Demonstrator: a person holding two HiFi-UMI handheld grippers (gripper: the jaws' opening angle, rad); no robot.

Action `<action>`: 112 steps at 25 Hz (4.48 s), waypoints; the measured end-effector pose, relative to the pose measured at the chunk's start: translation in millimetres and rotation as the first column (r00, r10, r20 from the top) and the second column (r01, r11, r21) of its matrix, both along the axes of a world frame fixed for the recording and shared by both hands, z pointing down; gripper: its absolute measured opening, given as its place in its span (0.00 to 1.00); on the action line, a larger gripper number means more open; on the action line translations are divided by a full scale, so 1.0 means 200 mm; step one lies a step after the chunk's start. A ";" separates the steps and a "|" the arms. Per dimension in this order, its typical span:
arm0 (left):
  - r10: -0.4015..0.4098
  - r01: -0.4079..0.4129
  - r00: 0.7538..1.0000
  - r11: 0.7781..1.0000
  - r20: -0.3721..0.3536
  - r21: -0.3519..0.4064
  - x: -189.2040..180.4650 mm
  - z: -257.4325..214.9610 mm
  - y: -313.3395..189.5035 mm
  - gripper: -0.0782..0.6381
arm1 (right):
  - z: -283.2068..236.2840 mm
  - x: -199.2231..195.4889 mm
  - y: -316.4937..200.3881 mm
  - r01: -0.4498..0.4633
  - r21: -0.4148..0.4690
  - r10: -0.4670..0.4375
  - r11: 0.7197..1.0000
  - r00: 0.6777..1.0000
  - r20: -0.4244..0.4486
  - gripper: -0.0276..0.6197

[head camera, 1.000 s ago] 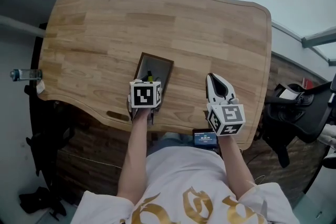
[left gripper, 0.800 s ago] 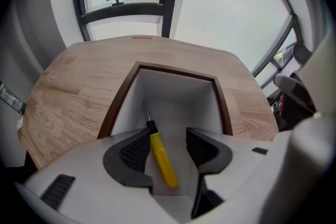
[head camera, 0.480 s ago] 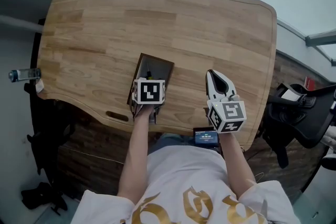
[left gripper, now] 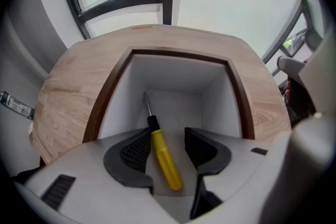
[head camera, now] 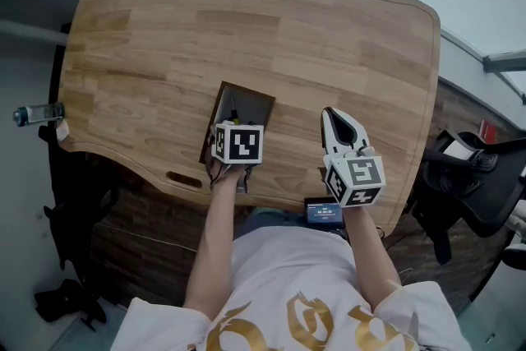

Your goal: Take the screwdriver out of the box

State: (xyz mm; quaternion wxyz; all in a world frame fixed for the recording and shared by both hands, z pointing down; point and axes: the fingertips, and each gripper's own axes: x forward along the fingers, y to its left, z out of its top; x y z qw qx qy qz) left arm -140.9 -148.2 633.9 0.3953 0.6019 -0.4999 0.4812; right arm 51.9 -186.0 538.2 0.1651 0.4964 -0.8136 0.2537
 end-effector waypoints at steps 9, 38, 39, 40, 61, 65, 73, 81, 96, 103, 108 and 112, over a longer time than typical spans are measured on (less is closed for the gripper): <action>0.007 -0.007 1.000 1.000 -0.002 -0.024 0.01 0.02 0.00 0.38 | 0.01 -0.01 -0.02 0.007 -0.001 -0.007 1.000 1.000 0.002 0.09; 0.060 -0.067 0.996 0.992 -0.073 -0.109 0.05 0.08 0.05 0.30 | 0.00 0.05 -0.02 -0.011 -0.006 0.011 1.000 1.000 0.006 0.09; 0.060 -0.069 0.995 0.992 -0.081 -0.110 0.05 0.08 0.05 0.26 | 0.00 0.06 -0.02 -0.013 -0.006 0.013 1.000 1.000 0.006 0.09; 0.060 -0.069 0.994 0.991 -0.088 -0.111 0.05 0.08 0.04 0.22 | 0.00 0.06 -0.03 -0.016 -0.006 0.016 1.000 1.000 0.006 0.09; 0.092 -0.101 0.988 0.993 -0.122 -0.066 0.06 0.02 0.02 0.22 | -0.07 0.13 -0.01 -0.060 0.024 0.060 0.998 0.998 0.002 0.09; 0.112 -0.120 0.983 0.992 -0.146 -0.047 0.09 0.00 0.02 0.22 | -0.09 0.14 0.02 -0.068 0.031 0.068 0.997 0.998 0.002 0.09; 0.139 -0.143 0.974 0.990 -0.181 -0.008 0.12 -0.06 0.04 0.22 | -0.13 0.16 0.08 -0.092 0.045 0.092 0.995 0.996 0.005 0.09; 0.149 -0.137 0.962 0.988 -0.227 0.064 0.15 -0.13 0.04 0.22 | -0.16 0.17 0.14 -0.105 0.061 0.105 0.993 0.994 -0.001 0.09; 0.193 -0.107 0.943 0.948 -0.273 0.301 0.17 -0.38 0.02 0.22 | -0.26 0.20 0.23 -0.113 0.113 0.115 0.987 0.993 -0.010 0.09; 0.232 -0.094 0.927 0.905 -0.295 0.416 0.22 -0.51 0.01 0.22 | -0.29 0.21 0.29 -0.115 0.123 0.118 0.986 0.993 -0.018 0.09; 0.254 -0.058 0.909 0.863 -0.332 0.501 0.23 -0.62 0.01 0.22 | -0.31 0.20 0.32 -0.120 0.134 0.124 0.984 0.992 -0.023 0.09; 0.290 -0.022 0.885 0.808 -0.364 0.589 0.25 -0.74 -0.01 0.22 | -0.33 0.20 0.33 -0.128 0.144 0.133 0.981 0.991 -0.024 0.09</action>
